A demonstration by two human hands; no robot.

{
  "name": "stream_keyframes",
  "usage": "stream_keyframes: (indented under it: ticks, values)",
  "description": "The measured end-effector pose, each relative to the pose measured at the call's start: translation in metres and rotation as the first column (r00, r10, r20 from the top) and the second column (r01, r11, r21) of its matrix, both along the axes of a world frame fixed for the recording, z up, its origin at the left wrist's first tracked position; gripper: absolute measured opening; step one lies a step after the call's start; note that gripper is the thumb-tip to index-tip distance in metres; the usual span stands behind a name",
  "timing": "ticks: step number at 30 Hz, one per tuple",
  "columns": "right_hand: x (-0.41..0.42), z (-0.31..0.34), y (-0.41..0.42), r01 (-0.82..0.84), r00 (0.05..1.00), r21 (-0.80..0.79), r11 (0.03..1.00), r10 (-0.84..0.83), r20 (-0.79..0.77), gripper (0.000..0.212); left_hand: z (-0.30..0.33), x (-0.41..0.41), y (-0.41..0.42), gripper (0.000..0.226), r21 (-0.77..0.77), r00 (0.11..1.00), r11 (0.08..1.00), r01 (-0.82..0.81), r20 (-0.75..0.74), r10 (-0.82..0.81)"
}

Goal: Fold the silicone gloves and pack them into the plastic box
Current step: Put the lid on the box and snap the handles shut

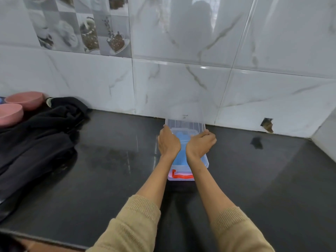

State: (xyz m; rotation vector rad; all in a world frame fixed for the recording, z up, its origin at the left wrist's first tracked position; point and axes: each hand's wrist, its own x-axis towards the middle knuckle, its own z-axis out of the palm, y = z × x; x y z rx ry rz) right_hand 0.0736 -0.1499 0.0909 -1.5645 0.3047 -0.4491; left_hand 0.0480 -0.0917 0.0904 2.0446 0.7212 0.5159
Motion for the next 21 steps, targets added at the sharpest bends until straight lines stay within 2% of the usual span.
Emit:
stream_keyframes:
  ticks: [4,12,21]
  values:
    - [-0.003,-0.011,-0.019,-0.011,0.994,-0.051,0.999,0.005,-0.11,0.038,-0.014,-0.003,-0.018,0.035,0.023,0.994,0.994,-0.106,0.021,0.106]
    - [-0.018,-0.017,-0.036,-0.083,0.986,-0.207,0.975,0.051,-0.159,0.031,-0.019,-0.016,-0.036,0.044,0.072,0.978,0.976,-0.207,0.053,0.203]
    - [-0.032,-0.038,-0.052,-0.12,0.968,-0.191,0.974,0.072,-0.239,0.031,-0.03,-0.031,-0.048,0.031,0.096,0.969,0.964,-0.247,0.047,0.244]
